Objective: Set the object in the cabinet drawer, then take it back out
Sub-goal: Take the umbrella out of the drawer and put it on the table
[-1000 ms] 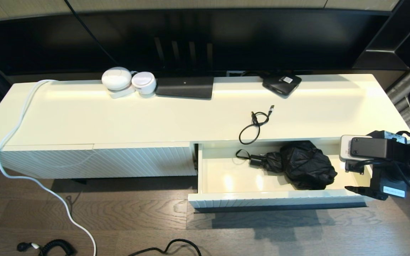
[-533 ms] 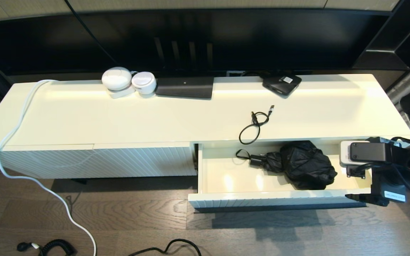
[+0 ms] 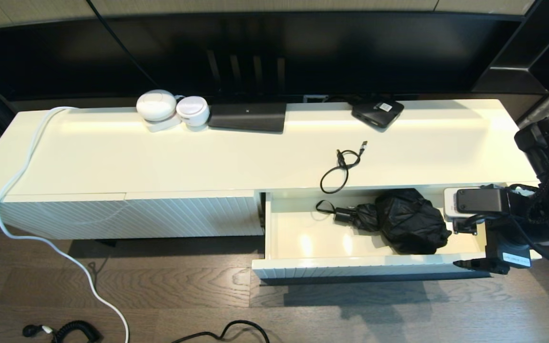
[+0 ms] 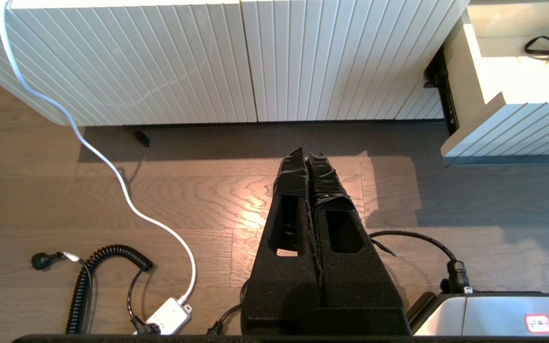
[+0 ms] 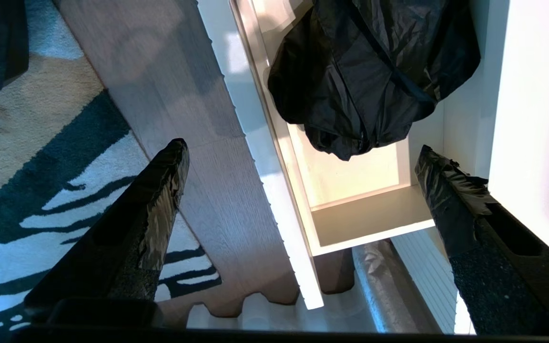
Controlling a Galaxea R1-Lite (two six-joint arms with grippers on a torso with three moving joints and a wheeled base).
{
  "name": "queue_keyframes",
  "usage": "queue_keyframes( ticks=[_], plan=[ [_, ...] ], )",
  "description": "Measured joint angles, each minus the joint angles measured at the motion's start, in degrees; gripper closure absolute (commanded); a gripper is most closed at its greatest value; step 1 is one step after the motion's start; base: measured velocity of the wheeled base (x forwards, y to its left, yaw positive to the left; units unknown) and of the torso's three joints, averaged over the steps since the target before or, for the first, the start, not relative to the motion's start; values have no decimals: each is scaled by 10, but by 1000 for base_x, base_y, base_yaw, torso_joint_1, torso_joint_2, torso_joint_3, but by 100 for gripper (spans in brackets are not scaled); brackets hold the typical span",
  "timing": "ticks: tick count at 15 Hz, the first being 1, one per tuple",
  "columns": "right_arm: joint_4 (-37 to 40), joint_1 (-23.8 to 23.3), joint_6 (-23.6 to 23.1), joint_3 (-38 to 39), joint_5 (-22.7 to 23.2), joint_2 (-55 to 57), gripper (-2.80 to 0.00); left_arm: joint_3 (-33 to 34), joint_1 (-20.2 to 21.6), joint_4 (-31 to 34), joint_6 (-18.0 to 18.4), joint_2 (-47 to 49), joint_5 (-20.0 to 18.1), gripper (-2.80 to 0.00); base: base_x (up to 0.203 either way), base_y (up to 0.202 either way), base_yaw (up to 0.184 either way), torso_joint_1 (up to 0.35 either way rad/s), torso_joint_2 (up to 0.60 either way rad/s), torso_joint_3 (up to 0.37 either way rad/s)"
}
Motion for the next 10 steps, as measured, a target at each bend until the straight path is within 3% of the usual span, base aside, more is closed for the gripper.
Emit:
queue_keyframes(
  ticks=[10],
  plan=[
    [37,3,1,-21,16,24,-280,0,0,0,0,0,0,0,0,0,0,0,0,0]
  ],
)
